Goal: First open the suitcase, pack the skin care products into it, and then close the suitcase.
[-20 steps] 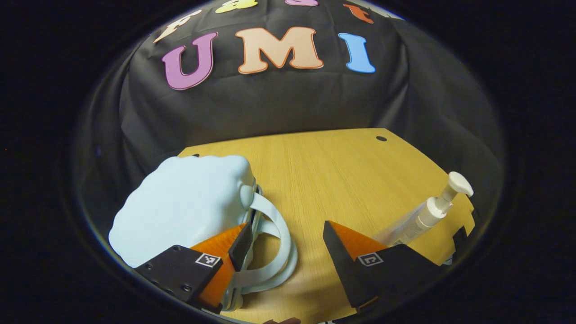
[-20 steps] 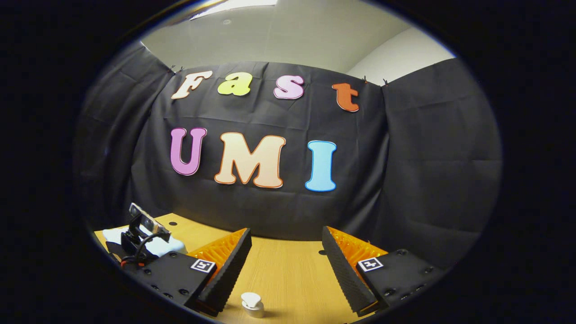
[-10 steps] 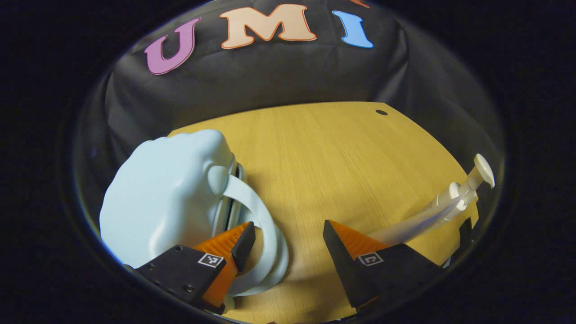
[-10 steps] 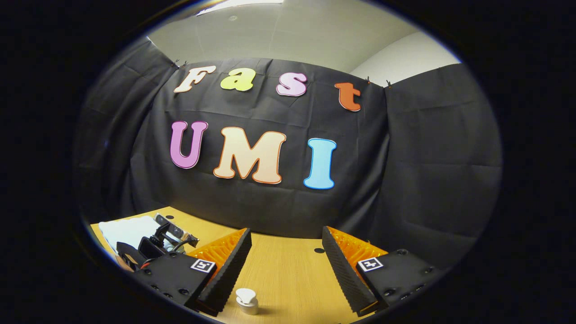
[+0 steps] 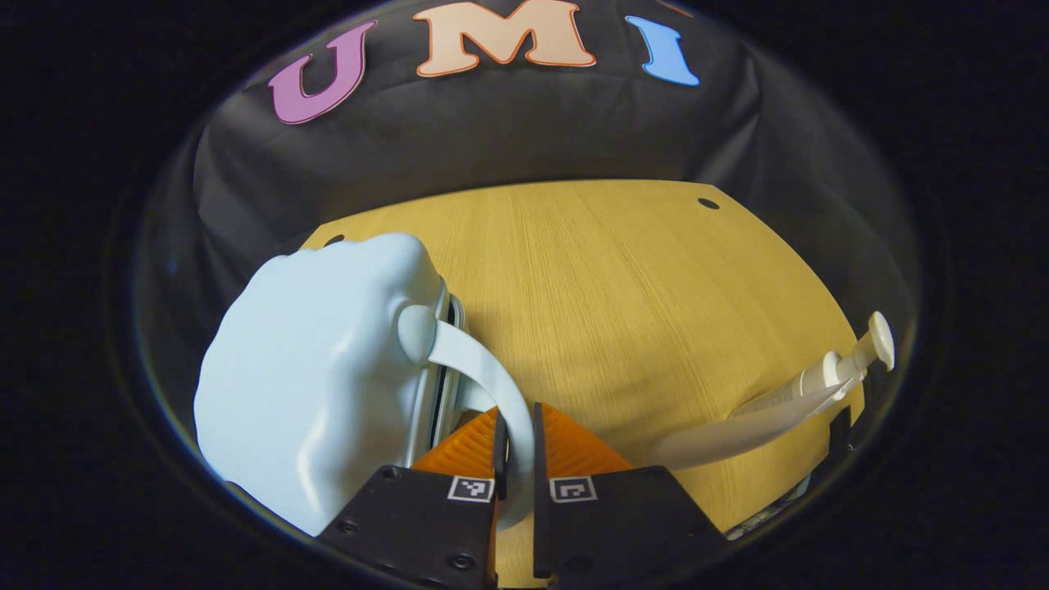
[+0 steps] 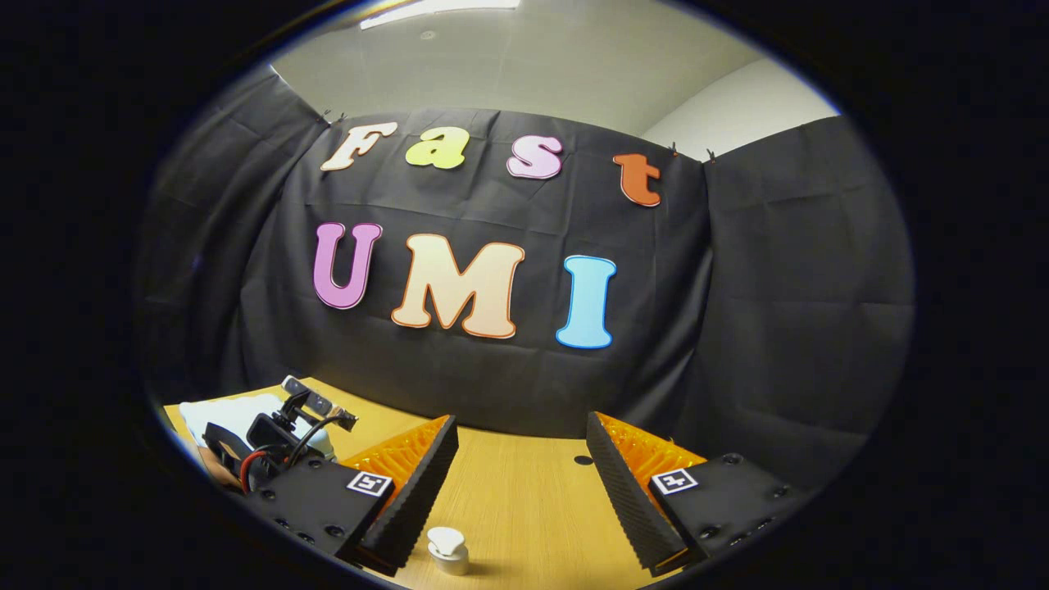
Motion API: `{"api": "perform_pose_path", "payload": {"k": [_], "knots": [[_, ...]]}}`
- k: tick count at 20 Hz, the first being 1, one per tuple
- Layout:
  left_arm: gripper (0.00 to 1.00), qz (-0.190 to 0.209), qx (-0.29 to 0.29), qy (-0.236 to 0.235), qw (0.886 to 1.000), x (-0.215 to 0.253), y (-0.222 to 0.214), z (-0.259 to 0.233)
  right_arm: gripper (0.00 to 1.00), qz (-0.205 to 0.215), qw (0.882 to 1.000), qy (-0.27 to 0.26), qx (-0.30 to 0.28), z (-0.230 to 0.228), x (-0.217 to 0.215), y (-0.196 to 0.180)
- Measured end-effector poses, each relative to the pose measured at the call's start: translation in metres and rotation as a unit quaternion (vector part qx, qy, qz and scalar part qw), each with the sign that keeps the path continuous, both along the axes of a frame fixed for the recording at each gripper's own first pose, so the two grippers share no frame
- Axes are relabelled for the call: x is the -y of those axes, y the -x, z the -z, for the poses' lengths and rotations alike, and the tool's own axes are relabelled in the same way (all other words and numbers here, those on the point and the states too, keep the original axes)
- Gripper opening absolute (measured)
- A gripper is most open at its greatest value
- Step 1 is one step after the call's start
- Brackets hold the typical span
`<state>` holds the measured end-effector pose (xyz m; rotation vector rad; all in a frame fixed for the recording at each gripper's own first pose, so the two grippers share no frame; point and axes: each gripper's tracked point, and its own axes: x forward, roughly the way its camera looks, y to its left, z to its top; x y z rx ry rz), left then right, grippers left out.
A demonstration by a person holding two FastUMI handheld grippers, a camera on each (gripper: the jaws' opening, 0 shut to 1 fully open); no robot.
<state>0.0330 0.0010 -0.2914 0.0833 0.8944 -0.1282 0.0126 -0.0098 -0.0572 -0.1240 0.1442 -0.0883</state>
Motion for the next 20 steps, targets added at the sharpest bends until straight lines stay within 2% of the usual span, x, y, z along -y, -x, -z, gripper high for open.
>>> {"api": "perform_pose_path", "payload": {"k": [1, 2, 3, 10, 13, 19, 20], "knots": [[0.10, 0.000, -0.009, 0.007, 1.000, 0.002, 0.000, -0.003, 0.99, -0.001, 1.000, 0.000, 0.002, -0.001, -0.001, 0.000], [0.05, -0.002, -0.018, 0.013, 1.000, 0.001, 0.002, -0.005, 0.99, -0.002, 1.000, -0.001, 0.004, -0.001, -0.001, 0.000], [0.06, -0.003, -0.023, 0.018, 1.000, 0.001, 0.001, -0.011, 0.99, -0.002, 1.000, -0.001, 0.006, -0.002, -0.002, 0.000], [0.02, -0.005, 0.009, 0.022, 1.000, -0.010, -0.007, -0.064, 0.99, -0.001, 1.000, -0.008, 0.016, -0.004, -0.003, 0.000], [0.00, -0.005, 0.017, 0.013, 1.000, -0.021, -0.008, -0.084, 0.99, -0.003, 1.000, -0.015, 0.019, -0.005, -0.005, 0.000], [0.00, -0.011, 0.047, 0.025, 0.999, -0.054, -0.018, -0.132, 1.00, -0.008, 0.999, -0.023, 0.024, -0.006, -0.016, -0.002], [0.00, -0.016, 0.050, 0.032, 0.998, -0.062, -0.018, -0.140, 0.96, -0.008, 0.999, -0.025, 0.025, -0.006, -0.017, -0.002]]}}
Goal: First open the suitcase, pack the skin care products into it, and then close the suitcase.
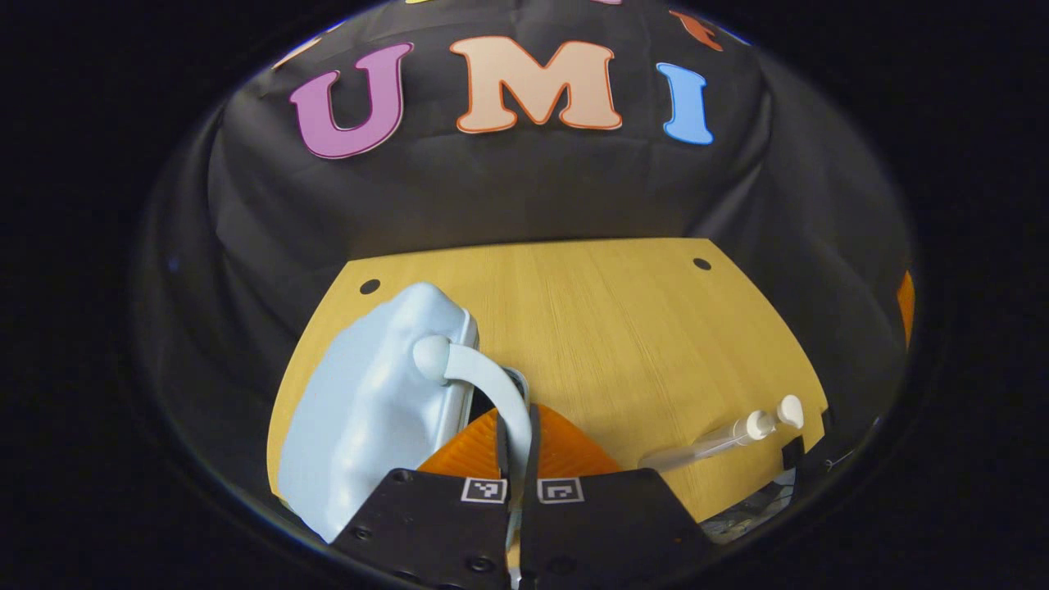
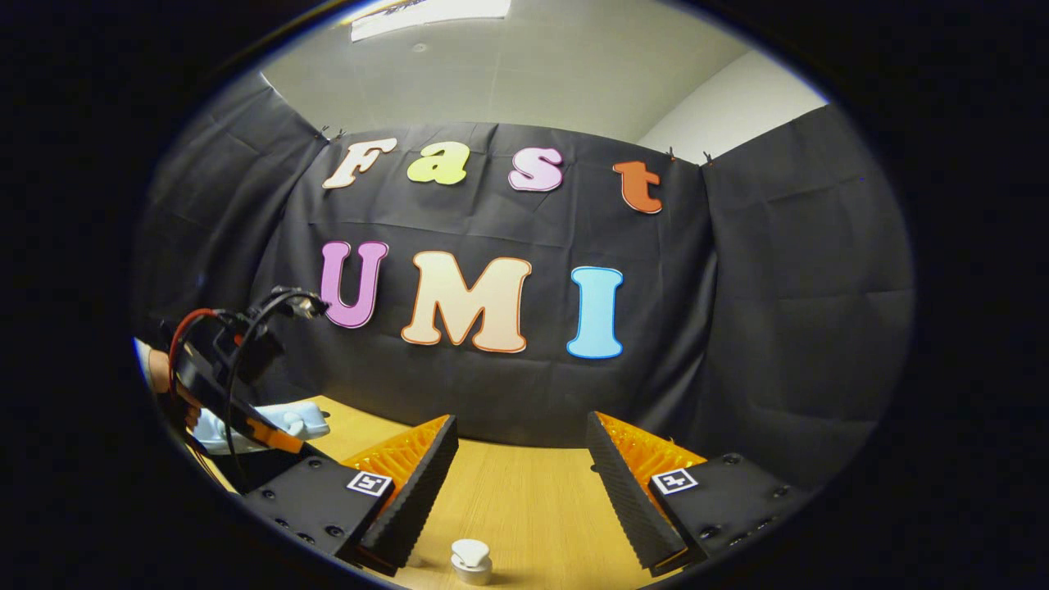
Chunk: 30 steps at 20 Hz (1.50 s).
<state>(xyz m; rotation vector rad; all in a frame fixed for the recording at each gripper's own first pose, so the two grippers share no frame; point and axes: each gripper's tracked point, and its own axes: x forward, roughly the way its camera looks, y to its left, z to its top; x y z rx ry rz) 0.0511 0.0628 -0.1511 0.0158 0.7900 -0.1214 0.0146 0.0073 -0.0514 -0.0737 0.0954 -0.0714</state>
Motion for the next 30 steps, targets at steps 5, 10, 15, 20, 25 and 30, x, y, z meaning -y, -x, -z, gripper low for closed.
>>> {"api": "perform_pose_path", "payload": {"k": [5, 10, 15, 20, 25, 30], "knots": [[0.00, -0.023, 0.034, 0.004, 0.999, -0.052, -0.016, -0.043, 0.99, 0.000, 1.000, -0.002, 0.003, -0.001, -0.013, -0.005], [0.00, -0.034, 0.052, 0.023, 0.998, -0.100, -0.027, -0.066, 1.00, 0.000, 1.000, 0.001, 0.005, 0.000, -0.033, -0.012], [0.00, -0.051, 0.076, -0.001, 0.996, -0.161, -0.040, -0.080, 0.99, -0.003, 1.000, 0.005, 0.006, 0.000, -0.060, -0.022], [0.00, -0.059, 0.086, 0.007, 0.995, -0.206, -0.046, -0.084, 0.99, -0.019, 1.000, 0.011, 0.006, -0.002, -0.090, -0.034], [0.00, -0.083, 0.092, -0.032, 0.992, -0.275, -0.054, -0.079, 0.99, -0.024, 1.000, 0.018, 0.004, -0.003, -0.115, -0.045], [0.00, -0.109, 0.085, -0.028, 0.990, -0.333, -0.057, -0.062, 0.99, -0.035, 0.999, 0.028, 0.003, -0.002, -0.144, -0.051]]}}
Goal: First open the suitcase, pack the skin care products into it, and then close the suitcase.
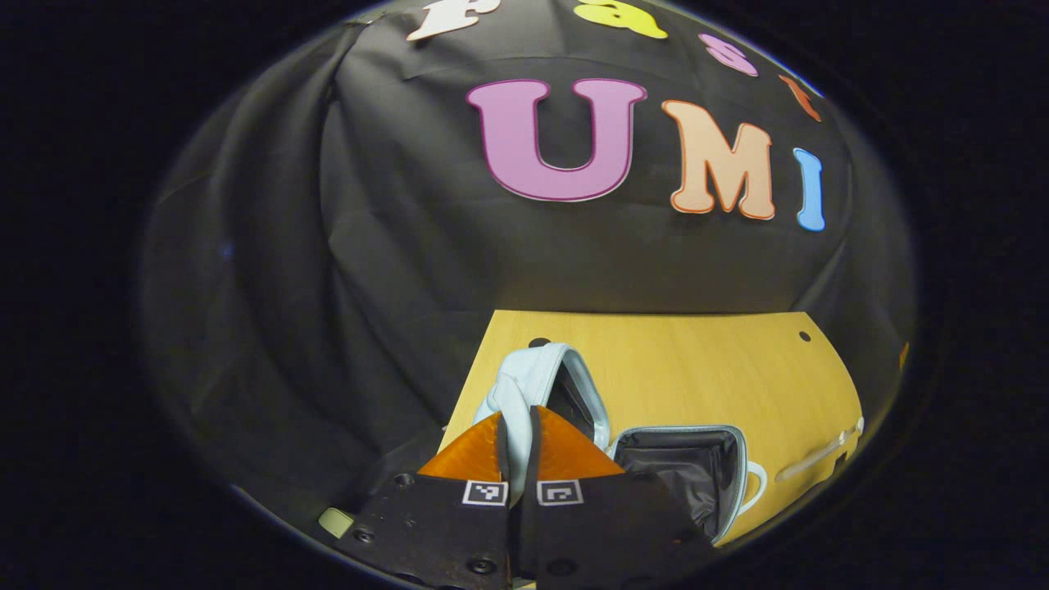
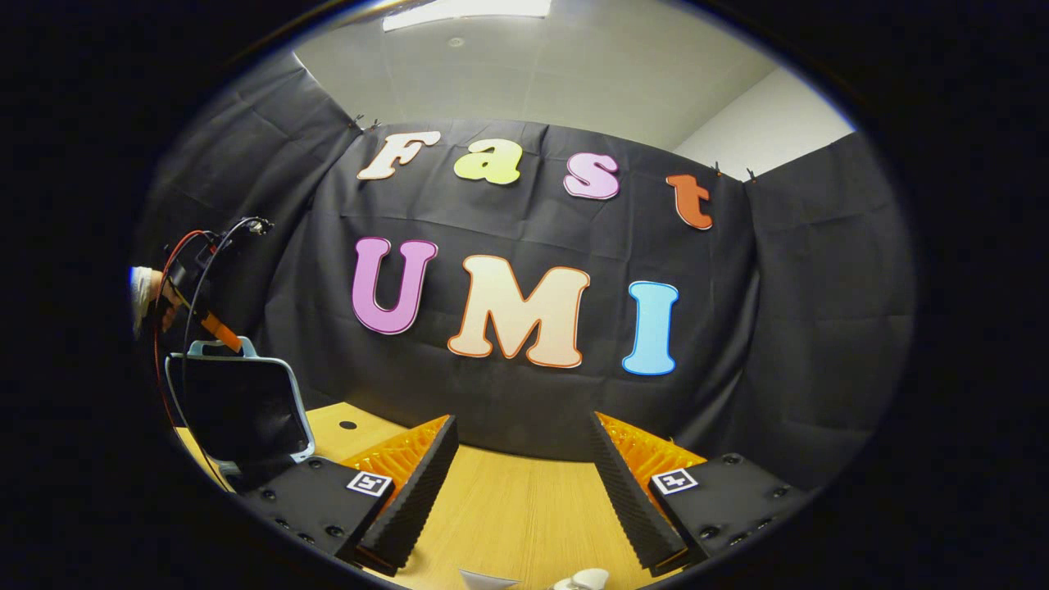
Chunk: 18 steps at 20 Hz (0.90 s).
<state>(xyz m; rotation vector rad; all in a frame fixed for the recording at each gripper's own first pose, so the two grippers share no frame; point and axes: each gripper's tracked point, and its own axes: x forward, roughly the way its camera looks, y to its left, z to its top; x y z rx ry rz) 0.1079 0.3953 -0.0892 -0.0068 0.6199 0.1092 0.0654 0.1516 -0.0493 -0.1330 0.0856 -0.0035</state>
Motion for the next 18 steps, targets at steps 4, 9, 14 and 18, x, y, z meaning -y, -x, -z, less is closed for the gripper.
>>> {"api": "perform_pose_path", "payload": {"k": [4, 9, 14, 18], "knots": [[0.00, -0.028, -0.006, -0.010, 1.000, -0.050, -0.007, 0.018, 0.99, 0.000, 1.000, 0.001, 0.001, -0.006, -0.012, -0.003], [0.00, -0.063, -0.043, 0.024, 0.997, -0.096, -0.003, 0.069, 1.00, 0.006, 1.000, 0.010, -0.007, -0.002, -0.020, -0.005], [0.00, -0.108, -0.084, 0.076, 0.988, -0.127, 0.010, 0.139, 1.00, 0.003, 1.000, 0.025, -0.014, 0.001, -0.031, -0.007], [0.00, -0.114, -0.108, 0.089, 0.984, -0.135, 0.017, 0.184, 0.99, 0.000, 0.999, 0.040, -0.025, 0.005, -0.039, -0.007]]}}
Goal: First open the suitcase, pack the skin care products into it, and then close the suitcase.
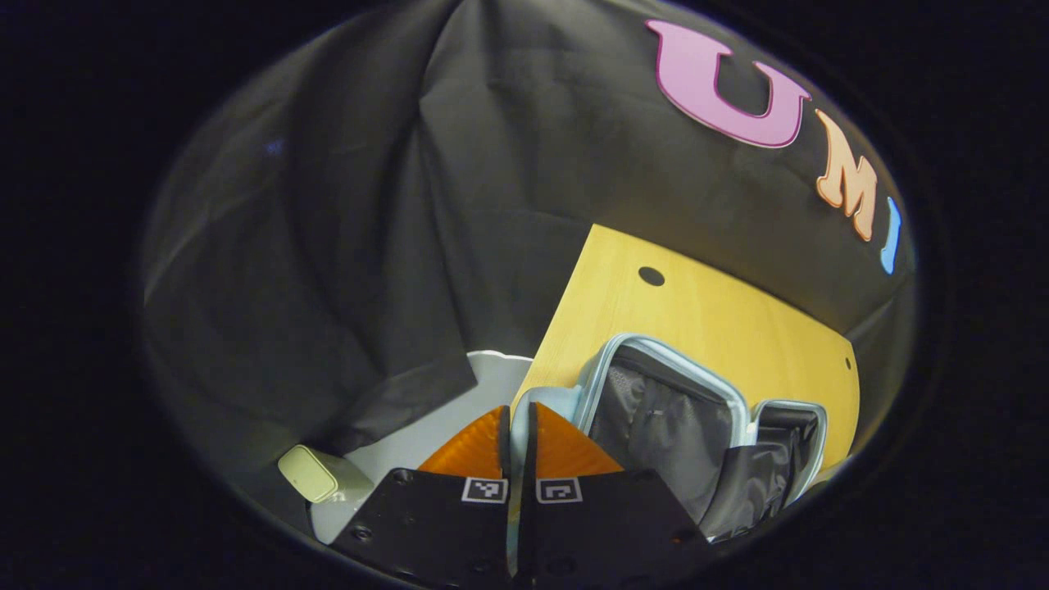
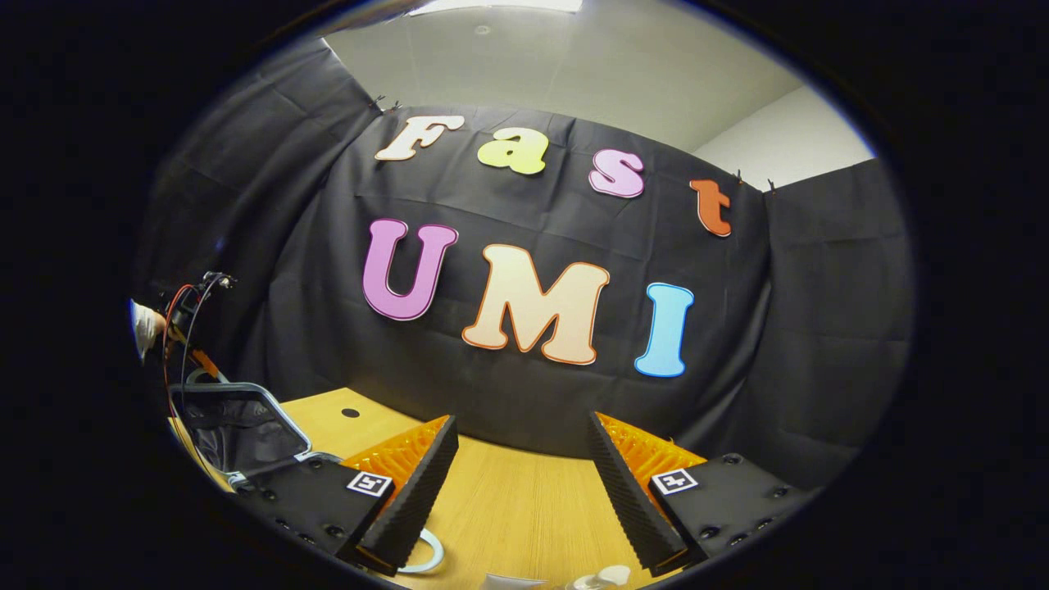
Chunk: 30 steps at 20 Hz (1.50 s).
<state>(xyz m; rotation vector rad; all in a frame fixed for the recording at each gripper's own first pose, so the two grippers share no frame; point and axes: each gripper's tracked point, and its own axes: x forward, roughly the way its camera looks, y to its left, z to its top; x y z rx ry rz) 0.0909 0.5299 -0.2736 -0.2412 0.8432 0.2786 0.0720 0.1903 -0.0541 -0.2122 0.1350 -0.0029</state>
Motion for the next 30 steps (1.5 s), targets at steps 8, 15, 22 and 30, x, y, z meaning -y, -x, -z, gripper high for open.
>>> {"api": "perform_pose_path", "payload": {"k": [8, 15, 22, 30], "knots": [[0.00, -0.017, 0.004, 0.021, 1.000, -0.004, 0.003, 0.024, 0.99, -0.005, 1.000, 0.016, -0.011, 0.002, -0.007, 0.004], [1.00, -0.095, 0.016, -0.072, 0.993, -0.038, 0.019, 0.023, 0.98, -0.002, 1.000, 0.015, -0.004, -0.004, 0.002, 0.014], [0.95, -0.057, 0.207, -0.193, 0.957, 0.021, -0.006, -0.105, 1.00, -0.011, 1.000, -0.011, 0.011, -0.010, 0.039, 0.018], [1.00, 0.010, 0.341, -0.179, 0.923, 0.175, -0.004, -0.245, 0.99, -0.018, 0.999, -0.040, 0.030, -0.023, 0.099, 0.029]]}}
